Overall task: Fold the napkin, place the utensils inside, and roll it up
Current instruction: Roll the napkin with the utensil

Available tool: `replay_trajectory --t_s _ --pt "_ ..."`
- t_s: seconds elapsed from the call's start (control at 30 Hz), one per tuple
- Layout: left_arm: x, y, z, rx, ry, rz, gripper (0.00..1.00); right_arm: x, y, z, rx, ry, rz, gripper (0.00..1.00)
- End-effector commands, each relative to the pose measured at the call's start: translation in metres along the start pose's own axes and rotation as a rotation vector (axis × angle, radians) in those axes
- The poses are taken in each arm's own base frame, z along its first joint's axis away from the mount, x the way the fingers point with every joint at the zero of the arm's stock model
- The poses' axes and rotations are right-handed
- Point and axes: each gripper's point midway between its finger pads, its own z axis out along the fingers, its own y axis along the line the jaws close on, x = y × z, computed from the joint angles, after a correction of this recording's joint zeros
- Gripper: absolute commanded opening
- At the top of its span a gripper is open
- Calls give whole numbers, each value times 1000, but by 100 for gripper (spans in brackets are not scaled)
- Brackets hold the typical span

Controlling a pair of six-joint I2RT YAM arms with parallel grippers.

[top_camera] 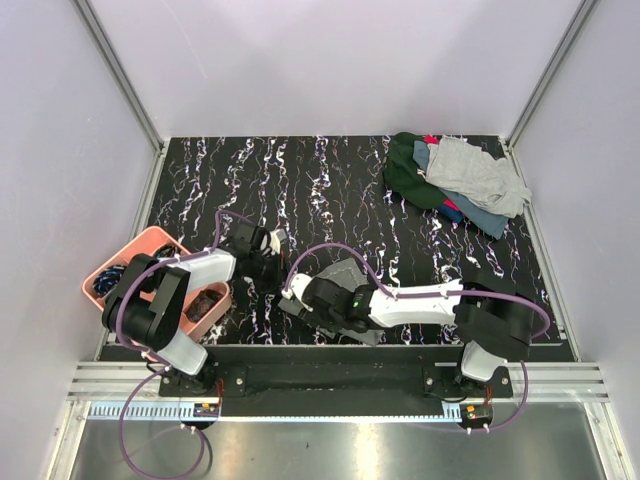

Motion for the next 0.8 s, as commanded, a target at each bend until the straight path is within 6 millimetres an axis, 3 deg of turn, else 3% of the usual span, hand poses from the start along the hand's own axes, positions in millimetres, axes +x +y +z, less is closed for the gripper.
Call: replay_trajectory --t_s 0.0,0.07,0.1,0.23,0.4,0.57,0.77 --pt "-3 4 -4 -42 -9 29 8 2 5 8 0 18 16 48" --pt "-6 4 -7 -48 -32 34 20 2 10 7 -33 18 18 40" --pt "-10 4 -11 -60 -56 36 37 4 11 7 -44 23 21 38" --pt "-19 7 -22 -79 -119 -1 58 3 25 1 -191 18 57 32" --pt "-31 14 -41 -114 -235 -28 61 -4 17 -11 -330 -13 181 30" --pt "-41 -1 -55 -55 -326 46 61 -11 12 -19 -488 -34 285 29" --pt "-37 -16 -55 39 -323 105 59 -13 4 -19 -658 -21 416 28"
